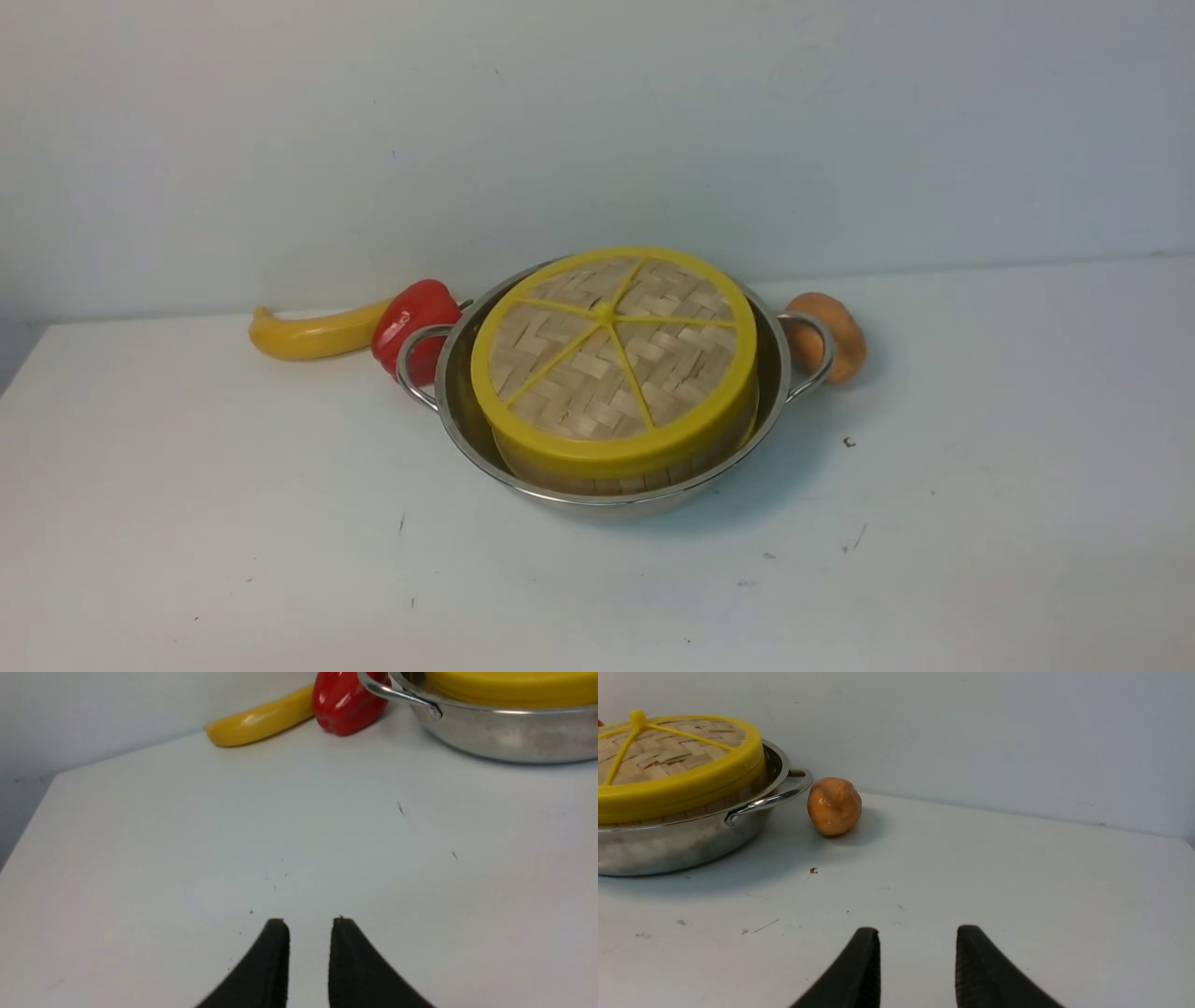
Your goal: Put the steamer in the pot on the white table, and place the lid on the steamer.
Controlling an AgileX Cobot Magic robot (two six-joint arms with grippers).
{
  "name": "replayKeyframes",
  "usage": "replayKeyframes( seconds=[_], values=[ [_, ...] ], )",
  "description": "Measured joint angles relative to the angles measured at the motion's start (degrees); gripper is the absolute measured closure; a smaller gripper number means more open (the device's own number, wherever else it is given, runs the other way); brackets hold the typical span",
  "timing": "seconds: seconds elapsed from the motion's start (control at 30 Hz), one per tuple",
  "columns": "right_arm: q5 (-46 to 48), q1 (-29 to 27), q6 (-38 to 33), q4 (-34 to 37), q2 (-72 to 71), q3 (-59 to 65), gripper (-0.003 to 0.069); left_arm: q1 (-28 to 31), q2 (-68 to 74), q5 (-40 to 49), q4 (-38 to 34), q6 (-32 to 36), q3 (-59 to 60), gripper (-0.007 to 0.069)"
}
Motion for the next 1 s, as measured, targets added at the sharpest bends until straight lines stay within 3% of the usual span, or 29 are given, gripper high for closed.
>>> replayKeyframes(
  seconds=[0.43, 1.0],
  values=[
    [0.0, 0.0, 0.1, 0.0, 0.0, 0.0, 0.041, 0.0, -0.5, -1.3, 0.0, -4.5, 0.3, 0.0479],
    [0.0, 0.0, 0.1, 0.0, 0.0, 0.0, 0.041, 0.0, -0.5, -1.4, 0.0, -4.9, 0.3, 0.0468]
  ],
)
